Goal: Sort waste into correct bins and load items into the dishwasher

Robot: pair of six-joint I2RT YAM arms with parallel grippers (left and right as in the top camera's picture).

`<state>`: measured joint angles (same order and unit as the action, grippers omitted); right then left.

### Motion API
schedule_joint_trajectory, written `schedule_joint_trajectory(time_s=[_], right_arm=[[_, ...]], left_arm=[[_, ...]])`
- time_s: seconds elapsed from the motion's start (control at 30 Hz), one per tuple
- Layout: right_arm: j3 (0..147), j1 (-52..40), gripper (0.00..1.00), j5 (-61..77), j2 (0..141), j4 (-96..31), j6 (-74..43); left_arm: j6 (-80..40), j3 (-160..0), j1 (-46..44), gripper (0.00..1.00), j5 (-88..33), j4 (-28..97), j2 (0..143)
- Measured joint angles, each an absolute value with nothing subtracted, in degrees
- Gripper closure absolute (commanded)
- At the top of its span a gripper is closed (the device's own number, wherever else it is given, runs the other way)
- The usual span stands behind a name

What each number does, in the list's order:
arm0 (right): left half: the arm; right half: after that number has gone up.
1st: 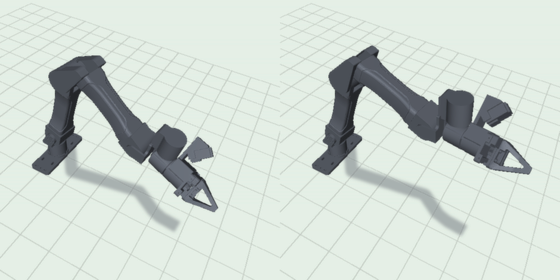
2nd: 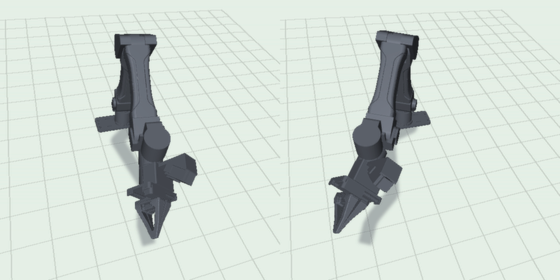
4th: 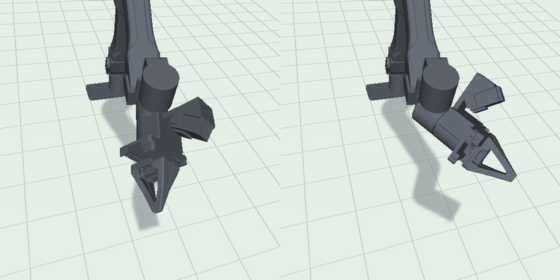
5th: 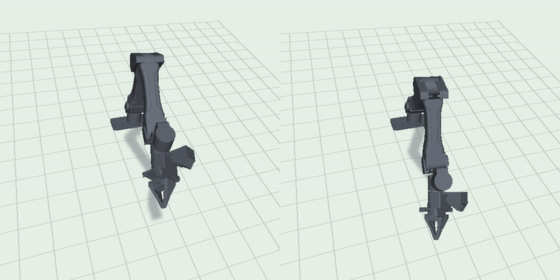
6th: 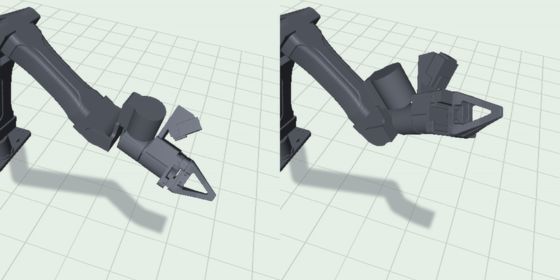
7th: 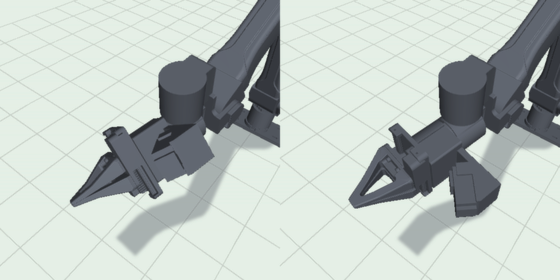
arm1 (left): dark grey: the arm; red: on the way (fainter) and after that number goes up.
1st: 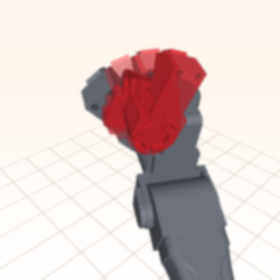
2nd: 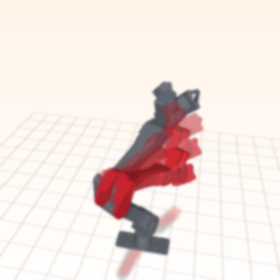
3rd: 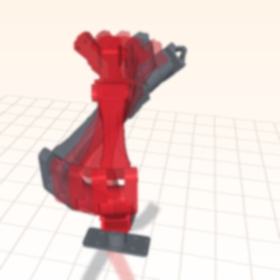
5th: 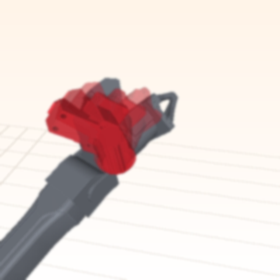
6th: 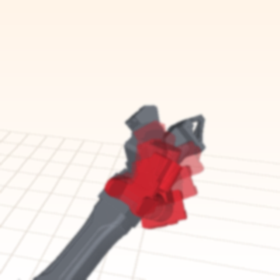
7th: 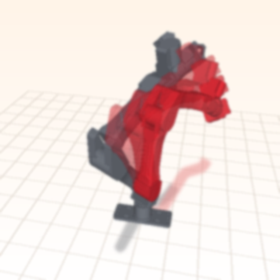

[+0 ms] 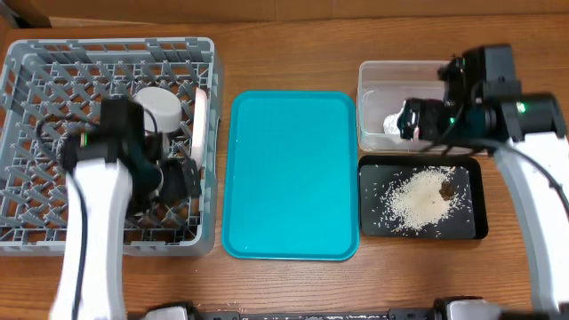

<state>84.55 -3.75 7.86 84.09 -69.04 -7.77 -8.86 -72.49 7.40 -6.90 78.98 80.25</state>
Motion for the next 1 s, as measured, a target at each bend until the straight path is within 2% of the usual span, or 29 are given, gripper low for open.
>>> schedule_joint_trajectory(time_s=[0.1, 0.2, 0.27, 0.37, 0.57, 1.0], right_arm=[[77.3, -3.7, 0.0, 7.5, 75.1, -63.4, -8.6], [69.1, -3.7, 0.0, 7.1, 59.7, -58.6, -9.4], [65.9, -3.7, 0.0, 6.6, 51.2, -58.2, -9.6], [63.4, -3.7, 0.0, 5.9, 42.7, -59.5, -9.9], [62.4, -3.7, 0.0, 5.5, 37.7, -64.5, -10.3], [62.3, -3.7, 0.0, 5.5, 37.7, -66.0, -10.3]], left_arm=[[-7.5, -63.8, 5.6, 0.0, -7.7, 70.3, 64.6], [-6.9, -58.0, 4.0, 0.0, -8.3, 65.4, 48.6], [-7.2, -55.4, 3.7, 0.0, -8.6, 63.3, 37.5], [-9.3, -54.2, 3.7, 0.0, -9.0, 60.2, 28.3], [-10.9, -54.1, 3.7, 0.0, -9.0, 62.2, 20.2], [-11.7, -53.6, 3.7, 0.0, -9.0, 74.8, 20.0]])
